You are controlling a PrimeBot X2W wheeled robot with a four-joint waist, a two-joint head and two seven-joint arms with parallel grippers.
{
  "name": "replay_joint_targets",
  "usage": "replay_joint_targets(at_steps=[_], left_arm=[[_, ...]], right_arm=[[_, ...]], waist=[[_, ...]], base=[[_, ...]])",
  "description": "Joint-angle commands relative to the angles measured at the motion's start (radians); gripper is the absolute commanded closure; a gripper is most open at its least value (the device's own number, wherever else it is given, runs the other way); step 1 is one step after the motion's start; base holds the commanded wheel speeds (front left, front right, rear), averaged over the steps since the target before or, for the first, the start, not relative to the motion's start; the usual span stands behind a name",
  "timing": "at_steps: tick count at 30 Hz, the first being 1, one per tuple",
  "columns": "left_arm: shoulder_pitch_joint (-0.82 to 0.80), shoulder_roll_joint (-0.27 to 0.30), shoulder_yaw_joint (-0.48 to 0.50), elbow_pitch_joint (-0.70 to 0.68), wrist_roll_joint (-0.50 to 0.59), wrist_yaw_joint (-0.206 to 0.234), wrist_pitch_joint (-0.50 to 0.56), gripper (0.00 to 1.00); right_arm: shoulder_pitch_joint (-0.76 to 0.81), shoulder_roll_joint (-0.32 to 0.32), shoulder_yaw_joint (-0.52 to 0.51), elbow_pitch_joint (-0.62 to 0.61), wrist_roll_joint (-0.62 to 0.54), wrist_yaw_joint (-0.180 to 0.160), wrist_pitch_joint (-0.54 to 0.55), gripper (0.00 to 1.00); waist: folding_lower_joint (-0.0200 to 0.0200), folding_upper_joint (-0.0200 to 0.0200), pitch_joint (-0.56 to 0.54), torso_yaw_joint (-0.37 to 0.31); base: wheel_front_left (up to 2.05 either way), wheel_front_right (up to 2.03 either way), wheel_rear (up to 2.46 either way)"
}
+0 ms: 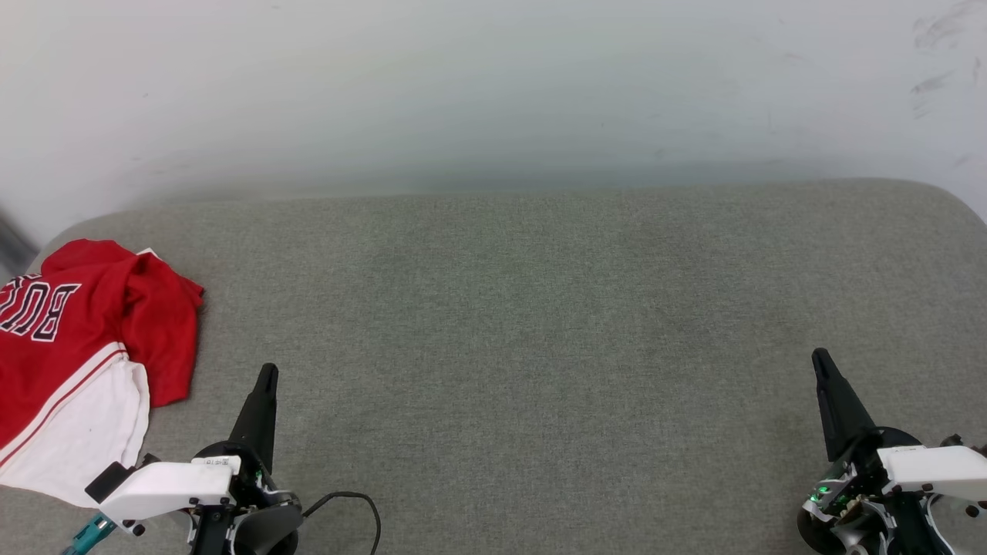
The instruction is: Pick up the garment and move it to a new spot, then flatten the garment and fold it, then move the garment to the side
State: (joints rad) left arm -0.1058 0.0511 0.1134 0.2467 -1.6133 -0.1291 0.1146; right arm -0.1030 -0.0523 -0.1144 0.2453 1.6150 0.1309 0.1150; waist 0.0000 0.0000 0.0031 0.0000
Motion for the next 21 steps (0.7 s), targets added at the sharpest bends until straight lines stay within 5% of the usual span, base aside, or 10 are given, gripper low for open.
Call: replay_joint_targets(at_steps=[1,21], left_arm=[[-0.007,-0.001,0.003,0.0,0.002,-0.003,0.002,1.0],[-0.007,-0.001,0.002,0.0,0.002,-0.003,0.002,1.0]], right_arm=[[-0.01,0.003,0.001,0.001,-0.005,0.0,0.001,1.0],[-0.01,0.003,0.001,0.001,-0.005,0.0,0.0,1.0]], waist=[[0.0,0.0,0.0,0.0],[0.0,0.0,0.0,0.0]], base=[[0.0,0.0,0.0],[0.0,0.0,0.0]])
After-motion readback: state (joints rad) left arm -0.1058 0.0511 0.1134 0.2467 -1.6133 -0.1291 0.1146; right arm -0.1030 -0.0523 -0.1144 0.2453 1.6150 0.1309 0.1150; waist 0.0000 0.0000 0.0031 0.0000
